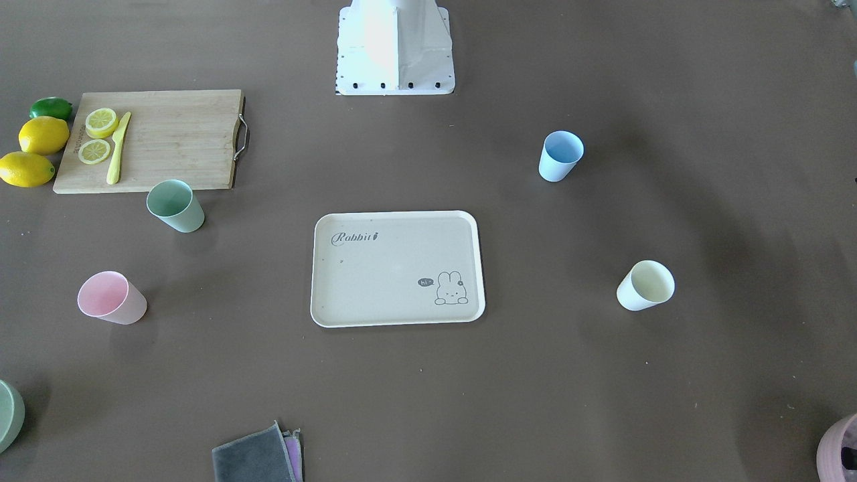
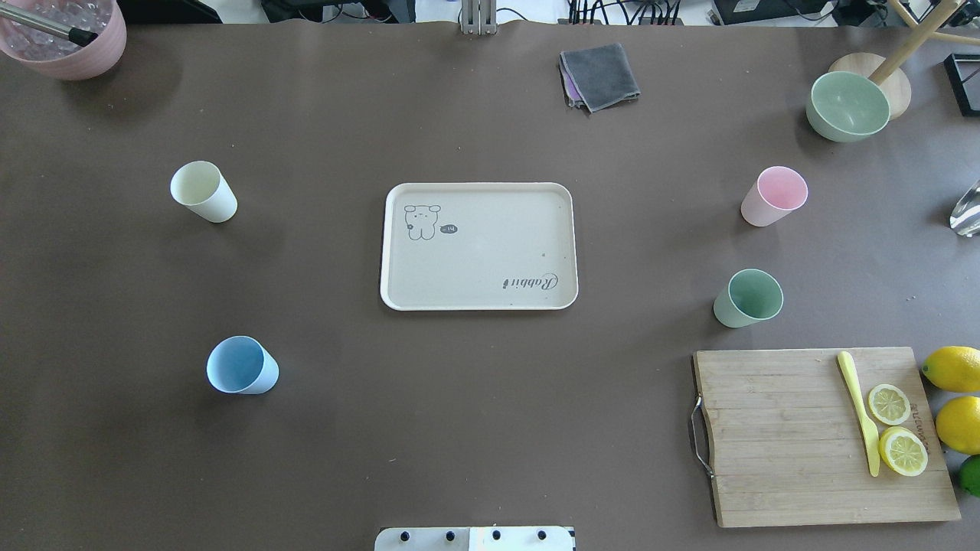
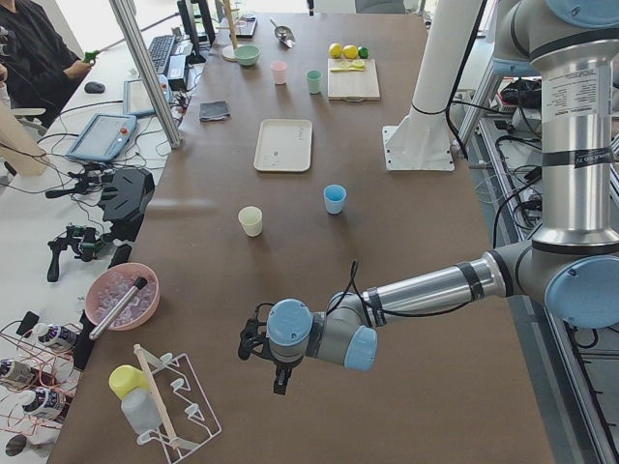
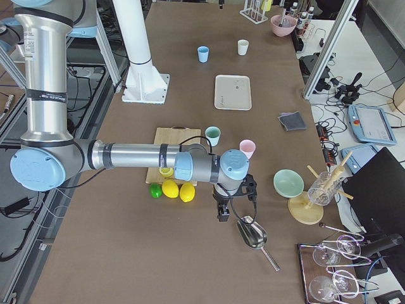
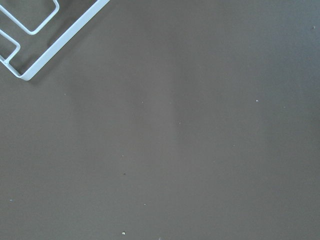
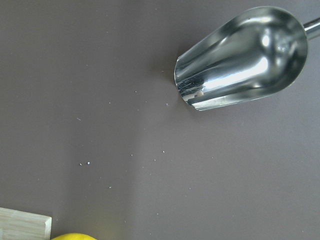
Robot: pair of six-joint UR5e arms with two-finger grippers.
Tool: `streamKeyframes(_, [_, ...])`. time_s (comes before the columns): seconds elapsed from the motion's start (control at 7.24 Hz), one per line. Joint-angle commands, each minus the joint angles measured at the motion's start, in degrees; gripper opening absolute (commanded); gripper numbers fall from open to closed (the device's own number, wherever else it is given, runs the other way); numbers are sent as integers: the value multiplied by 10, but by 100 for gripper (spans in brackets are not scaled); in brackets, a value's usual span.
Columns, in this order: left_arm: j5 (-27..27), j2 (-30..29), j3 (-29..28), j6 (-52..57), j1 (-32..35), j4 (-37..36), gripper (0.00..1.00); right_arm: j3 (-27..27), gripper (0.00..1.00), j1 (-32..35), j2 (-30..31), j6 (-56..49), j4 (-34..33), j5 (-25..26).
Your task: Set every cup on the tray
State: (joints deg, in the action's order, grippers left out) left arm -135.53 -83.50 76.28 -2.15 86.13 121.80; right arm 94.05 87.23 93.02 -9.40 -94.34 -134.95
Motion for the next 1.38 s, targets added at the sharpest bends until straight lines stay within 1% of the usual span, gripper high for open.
streamKeyframes(0.0, [0, 0, -3, 0, 0, 1, 98, 2, 100, 6, 1, 0, 0, -3])
streamKeyframes(0.28, [-1, 1, -3, 0, 1, 0, 98, -3, 100, 6, -5, 0, 0, 0])
streamKeyframes(0.41, [-3, 10, -3, 0, 1, 0, 98, -4, 100, 6, -5, 0, 0, 0])
streamKeyframes(0.69, [-8, 11, 9, 0, 2, -1, 98, -4, 100, 6, -5, 0, 0, -1])
streamKeyframes(0.83, [-31, 4, 25, -1, 1, -29, 98, -3, 100, 5, -5, 0, 0, -2])
streamKeyframes(1.11, [-29, 4, 105, 0, 1, -136, 98, -6, 100, 5, -6, 0, 0, 3])
streamKeyframes(1.24, [-28, 4, 118, 0, 2, -156, 98, -8, 100, 4, -6, 1, -1, 5])
